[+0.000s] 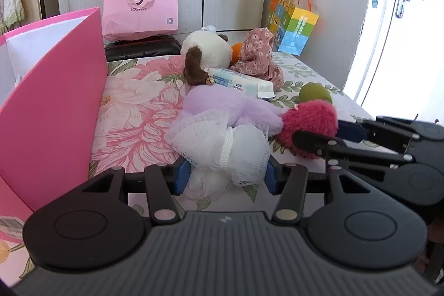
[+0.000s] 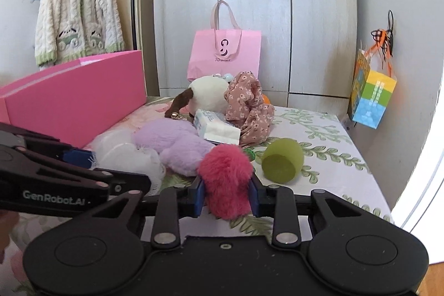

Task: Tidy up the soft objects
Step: 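Grasp the white mesh puff with the left gripper while the right gripper grasps the pink pompom, then carry both items over the pink box and open both grippers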

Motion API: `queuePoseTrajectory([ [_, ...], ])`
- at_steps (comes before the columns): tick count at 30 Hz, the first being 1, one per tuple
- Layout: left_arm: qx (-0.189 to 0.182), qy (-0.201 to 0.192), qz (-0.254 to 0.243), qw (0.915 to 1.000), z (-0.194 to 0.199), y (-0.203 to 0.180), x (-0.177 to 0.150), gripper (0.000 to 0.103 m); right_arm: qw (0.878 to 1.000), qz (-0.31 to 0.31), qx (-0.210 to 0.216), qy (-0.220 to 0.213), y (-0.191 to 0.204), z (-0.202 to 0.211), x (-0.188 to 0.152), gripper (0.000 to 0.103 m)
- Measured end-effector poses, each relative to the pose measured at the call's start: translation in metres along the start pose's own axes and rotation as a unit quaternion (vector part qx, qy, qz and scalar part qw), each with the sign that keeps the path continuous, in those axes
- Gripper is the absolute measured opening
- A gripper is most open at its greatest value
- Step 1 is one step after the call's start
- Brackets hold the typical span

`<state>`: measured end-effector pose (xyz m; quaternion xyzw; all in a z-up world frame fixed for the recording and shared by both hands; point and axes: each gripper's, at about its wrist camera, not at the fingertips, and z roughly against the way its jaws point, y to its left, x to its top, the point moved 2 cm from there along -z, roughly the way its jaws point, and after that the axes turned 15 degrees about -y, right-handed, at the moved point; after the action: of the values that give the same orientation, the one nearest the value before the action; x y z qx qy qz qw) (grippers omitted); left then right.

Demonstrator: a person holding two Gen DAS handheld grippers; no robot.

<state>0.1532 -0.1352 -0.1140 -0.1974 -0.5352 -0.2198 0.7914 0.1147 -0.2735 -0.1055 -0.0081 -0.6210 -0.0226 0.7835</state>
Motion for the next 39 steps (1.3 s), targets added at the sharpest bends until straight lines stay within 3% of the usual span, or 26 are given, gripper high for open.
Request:
queuePoseTrajectory([
  [11,-0.014,-0.006,0.013,0.9998,0.019,0.008,-0.001,0.051,1.0,-0.018,0.006,0.003,0.009,0.022,-0.001,0.036],
  [16,-0.023,0.0,0.022,0.9995,0.03,0.009,-0.003,0.051,0.997,-0.071,0.016,0.013,0.012,0.023,0.004,0.036],
  [23,-0.026,-0.002,0.027,0.9993,0.048,0.014,-0.006,0.051,0.995,-0.093,0.023,0.032,0.02,0.034,0.0,0.036],
  [33,-0.052,0.047,0.044,0.9966,0.087,0.032,-0.002,0.051,0.99,-0.079,0.09,0.069,0.04,0.054,0.012,0.036],
  [39,-0.058,0.091,0.07,0.9917,0.119,0.058,0.006,0.051,0.979,-0.084,0.156,0.096,0.053,0.065,0.031,0.036],
])
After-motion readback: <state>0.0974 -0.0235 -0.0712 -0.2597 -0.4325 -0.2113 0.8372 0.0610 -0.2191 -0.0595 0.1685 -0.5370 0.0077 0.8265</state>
